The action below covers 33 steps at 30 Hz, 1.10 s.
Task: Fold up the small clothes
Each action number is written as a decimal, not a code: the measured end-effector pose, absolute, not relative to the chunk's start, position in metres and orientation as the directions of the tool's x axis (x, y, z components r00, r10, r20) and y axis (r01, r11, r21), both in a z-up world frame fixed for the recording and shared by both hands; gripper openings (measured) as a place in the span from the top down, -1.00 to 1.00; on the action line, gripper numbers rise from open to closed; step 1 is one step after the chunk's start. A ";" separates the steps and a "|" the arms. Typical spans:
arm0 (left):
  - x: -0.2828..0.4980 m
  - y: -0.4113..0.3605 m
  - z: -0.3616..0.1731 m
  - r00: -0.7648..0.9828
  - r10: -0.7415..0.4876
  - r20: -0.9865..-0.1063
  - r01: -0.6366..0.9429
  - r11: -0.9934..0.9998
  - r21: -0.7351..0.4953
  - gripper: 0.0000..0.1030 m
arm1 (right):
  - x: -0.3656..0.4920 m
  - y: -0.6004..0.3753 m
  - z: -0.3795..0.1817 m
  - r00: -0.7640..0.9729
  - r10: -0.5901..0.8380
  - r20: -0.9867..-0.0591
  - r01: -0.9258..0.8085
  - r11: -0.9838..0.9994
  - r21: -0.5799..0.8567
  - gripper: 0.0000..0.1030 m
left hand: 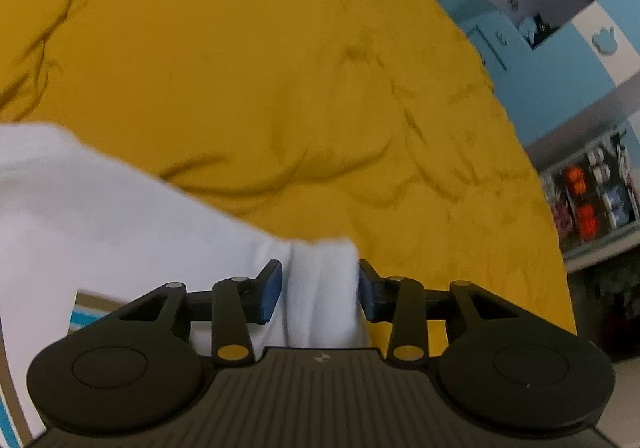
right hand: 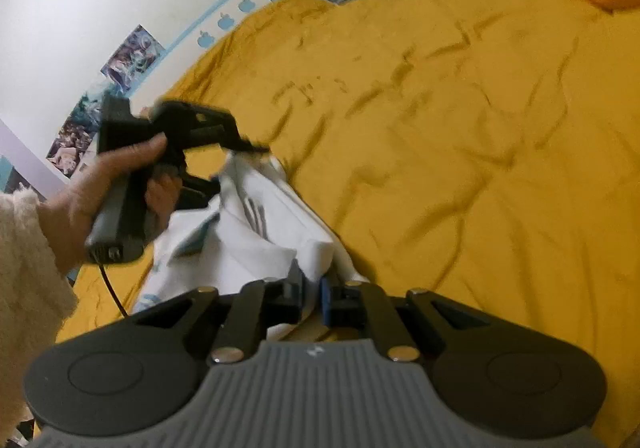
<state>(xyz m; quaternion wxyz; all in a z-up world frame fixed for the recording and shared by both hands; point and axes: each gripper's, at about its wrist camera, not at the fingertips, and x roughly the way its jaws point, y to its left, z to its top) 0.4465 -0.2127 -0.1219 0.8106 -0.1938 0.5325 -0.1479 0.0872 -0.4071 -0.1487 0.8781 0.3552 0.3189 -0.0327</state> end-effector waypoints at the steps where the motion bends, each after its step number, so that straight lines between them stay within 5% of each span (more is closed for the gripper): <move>1: 0.449 -0.214 -0.117 0.396 -0.449 -0.801 0.045 0.881 -0.471 0.12 | 0.086 -0.408 -0.147 0.794 0.177 -0.581 0.277 0.745 0.606 0.96; 5: 0.438 -0.209 -0.080 0.432 -0.483 -0.762 0.151 0.871 -0.467 0.10 | 0.072 -0.412 -0.127 0.801 0.154 -0.578 0.269 0.770 0.578 0.71; 8: 0.408 -0.188 -0.046 0.473 -0.494 -0.729 0.247 0.869 -0.428 -0.16 | 0.054 -0.412 -0.103 0.825 0.047 -0.563 0.269 0.844 0.464 0.30; 17: 0.248 -0.092 -0.042 0.419 -0.572 -0.705 0.314 0.820 -0.479 -0.33 | 0.068 -0.381 -0.077 0.864 0.306 -0.400 -0.303 0.950 0.073 0.24; 24: 0.196 -0.062 -0.074 0.414 -0.638 -0.649 0.225 0.763 -0.606 -0.33 | 0.135 -0.386 -0.093 0.718 0.429 -0.548 -0.394 0.900 0.188 0.23; 27: 0.205 -0.058 -0.084 0.409 -0.661 -0.629 0.170 0.732 -0.659 -0.33 | 0.148 -0.374 -0.106 0.678 0.374 -0.633 -0.405 0.909 0.103 0.23; 31: 0.214 -0.061 -0.095 0.405 -0.667 -0.626 0.130 0.719 -0.683 -0.33 | 0.154 -0.379 -0.119 0.607 0.443 -0.660 -0.423 0.883 0.203 1.00; 33: 0.211 -0.064 -0.101 0.399 -0.675 -0.620 0.118 0.709 -0.695 -0.39 | 0.149 -0.378 -0.115 0.649 0.385 -0.656 -0.385 0.910 0.153 1.00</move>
